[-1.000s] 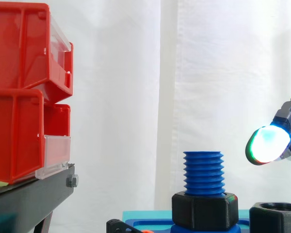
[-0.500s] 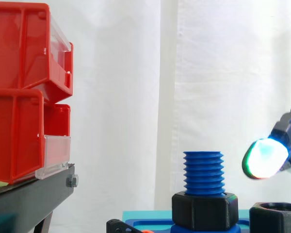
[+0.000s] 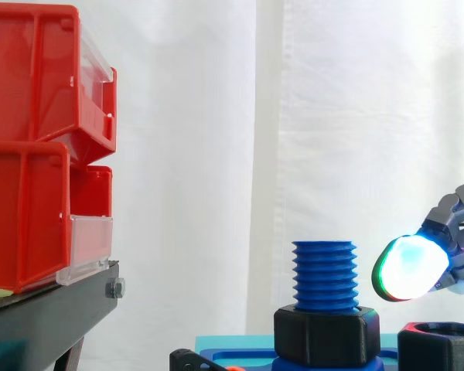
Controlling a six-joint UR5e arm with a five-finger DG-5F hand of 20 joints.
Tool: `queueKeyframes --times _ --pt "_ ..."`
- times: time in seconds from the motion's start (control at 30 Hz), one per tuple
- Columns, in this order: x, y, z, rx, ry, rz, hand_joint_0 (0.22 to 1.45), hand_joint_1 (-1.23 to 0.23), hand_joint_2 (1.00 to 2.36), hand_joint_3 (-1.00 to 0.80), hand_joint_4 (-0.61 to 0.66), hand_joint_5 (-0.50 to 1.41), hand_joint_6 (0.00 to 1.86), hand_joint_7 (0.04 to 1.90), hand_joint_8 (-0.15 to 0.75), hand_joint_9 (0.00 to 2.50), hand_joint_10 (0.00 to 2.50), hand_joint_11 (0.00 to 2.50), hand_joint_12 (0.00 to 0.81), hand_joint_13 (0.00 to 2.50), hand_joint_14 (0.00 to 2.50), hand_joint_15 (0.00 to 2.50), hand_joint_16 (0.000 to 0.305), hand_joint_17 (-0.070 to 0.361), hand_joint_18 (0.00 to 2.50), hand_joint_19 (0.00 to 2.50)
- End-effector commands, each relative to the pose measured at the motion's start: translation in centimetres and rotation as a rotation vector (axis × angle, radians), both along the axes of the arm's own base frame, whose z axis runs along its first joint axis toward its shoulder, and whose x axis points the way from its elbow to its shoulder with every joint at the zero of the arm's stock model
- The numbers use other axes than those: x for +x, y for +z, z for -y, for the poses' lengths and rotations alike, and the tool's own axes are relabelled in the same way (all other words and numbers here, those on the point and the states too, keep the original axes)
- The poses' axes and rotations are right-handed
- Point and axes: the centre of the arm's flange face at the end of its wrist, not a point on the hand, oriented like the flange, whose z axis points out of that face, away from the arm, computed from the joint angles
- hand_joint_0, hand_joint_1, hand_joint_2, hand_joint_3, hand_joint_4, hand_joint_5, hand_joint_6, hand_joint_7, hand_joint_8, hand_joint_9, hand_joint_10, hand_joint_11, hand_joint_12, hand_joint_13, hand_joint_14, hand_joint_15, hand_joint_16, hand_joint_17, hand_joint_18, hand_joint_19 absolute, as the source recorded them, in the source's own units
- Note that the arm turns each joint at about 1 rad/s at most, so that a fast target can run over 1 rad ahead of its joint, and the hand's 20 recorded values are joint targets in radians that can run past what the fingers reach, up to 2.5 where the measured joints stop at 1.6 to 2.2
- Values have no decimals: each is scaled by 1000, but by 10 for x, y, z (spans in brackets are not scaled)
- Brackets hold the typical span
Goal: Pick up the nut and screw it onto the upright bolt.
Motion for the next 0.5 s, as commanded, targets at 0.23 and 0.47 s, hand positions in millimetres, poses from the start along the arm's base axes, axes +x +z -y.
queueKeyframes --times 0.23,0.47 --pt "6 -11 -5 1 4 0 373 -779 1000 -500 208 -236 502 699 311 355 0 0 446 223 0 0 71 160 295 140" --pt "6 -12 -3 -2 3 -5 374 -774 1000 -500 209 -236 502 701 312 354 0 0 445 225 0 0 70 159 309 141"
